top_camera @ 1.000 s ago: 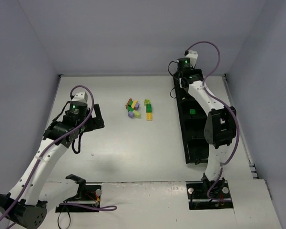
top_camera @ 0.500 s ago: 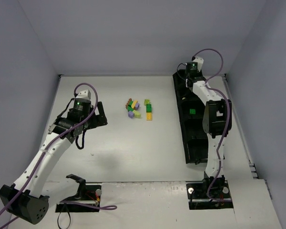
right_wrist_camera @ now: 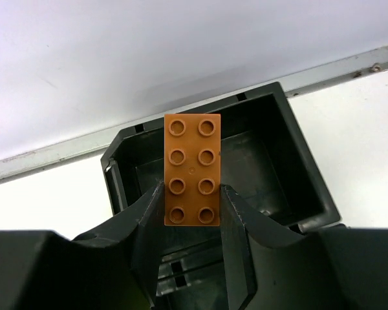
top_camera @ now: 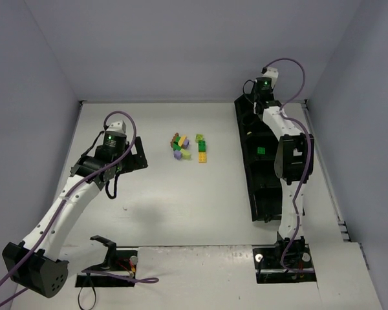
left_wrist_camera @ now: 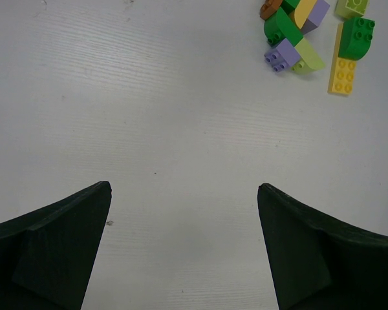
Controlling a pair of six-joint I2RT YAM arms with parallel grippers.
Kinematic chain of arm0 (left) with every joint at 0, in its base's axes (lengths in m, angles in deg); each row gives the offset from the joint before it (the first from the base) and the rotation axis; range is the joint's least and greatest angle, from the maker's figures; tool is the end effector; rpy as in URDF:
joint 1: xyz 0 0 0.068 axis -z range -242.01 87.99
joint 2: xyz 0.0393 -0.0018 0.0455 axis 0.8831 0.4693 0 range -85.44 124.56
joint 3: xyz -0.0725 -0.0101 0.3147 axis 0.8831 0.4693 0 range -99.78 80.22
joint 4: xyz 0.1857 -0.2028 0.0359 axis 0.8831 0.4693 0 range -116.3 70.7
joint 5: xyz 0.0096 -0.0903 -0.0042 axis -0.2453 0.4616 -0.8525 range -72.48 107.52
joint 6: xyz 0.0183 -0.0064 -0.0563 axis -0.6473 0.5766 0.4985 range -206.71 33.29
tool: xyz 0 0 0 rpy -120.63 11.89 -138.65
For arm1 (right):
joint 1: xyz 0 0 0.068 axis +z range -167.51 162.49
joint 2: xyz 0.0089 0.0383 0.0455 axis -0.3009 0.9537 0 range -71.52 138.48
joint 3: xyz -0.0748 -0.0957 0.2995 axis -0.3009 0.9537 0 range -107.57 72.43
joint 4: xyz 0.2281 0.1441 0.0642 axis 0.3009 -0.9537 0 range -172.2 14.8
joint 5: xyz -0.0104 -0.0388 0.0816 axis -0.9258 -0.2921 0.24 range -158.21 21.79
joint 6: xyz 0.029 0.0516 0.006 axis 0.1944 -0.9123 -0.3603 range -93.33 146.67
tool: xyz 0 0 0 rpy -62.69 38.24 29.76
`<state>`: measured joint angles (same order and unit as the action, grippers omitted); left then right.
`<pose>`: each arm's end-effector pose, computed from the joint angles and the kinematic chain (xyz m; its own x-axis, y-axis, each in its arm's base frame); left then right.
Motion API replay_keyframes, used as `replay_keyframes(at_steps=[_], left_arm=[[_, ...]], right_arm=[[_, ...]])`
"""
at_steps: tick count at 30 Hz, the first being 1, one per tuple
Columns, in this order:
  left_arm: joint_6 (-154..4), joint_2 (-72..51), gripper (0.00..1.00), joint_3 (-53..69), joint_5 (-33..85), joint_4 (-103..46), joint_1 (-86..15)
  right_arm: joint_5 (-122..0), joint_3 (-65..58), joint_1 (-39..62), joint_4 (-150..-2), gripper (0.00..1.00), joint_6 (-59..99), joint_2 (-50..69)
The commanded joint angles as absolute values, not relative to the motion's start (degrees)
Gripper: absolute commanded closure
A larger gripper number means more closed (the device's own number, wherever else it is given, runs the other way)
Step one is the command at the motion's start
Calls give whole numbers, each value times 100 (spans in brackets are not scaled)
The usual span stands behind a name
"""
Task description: Sort the legos into containers by color
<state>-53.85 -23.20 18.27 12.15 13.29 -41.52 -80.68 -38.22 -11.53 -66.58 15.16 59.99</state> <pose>0.2124 -0.0750 0.3762 -0.6571 -0.3311 -0.6772 -0.0896 0.9263 -0.3659 0.6070 0.0541 0.2882 -0.1849 0.1764 -0.9668 0.1479 0.9775 0.1501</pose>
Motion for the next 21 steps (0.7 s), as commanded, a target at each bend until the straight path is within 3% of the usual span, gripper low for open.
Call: replay_keyframes(at_steps=[1, 9, 14, 15, 21], left_arm=[[-5410, -2304, 12, 1659, 1189, 1035, -4197], [-5419, -2286, 12, 1659, 1180, 1053, -4189], [-5428, -2268, 12, 1650, 1198, 1035, -4189], [-5428, -2268, 12, 1659, 1207, 1026, -4189], [-5454, -2260, 12, 1641, 1286, 974, -4189]], right_arm=[[-8060, -4077, -1197, -6263, 91, 1612, 6084], [-8016, -4148, -1241, -6254, 75, 1779, 6234], [-7911, -4148, -1232, -6254, 60, 1884, 6111], [-7876, -4139, -1241, -6254, 53, 1902, 6042], [-7779, -3946, -1206, -6281, 39, 2078, 5673]])
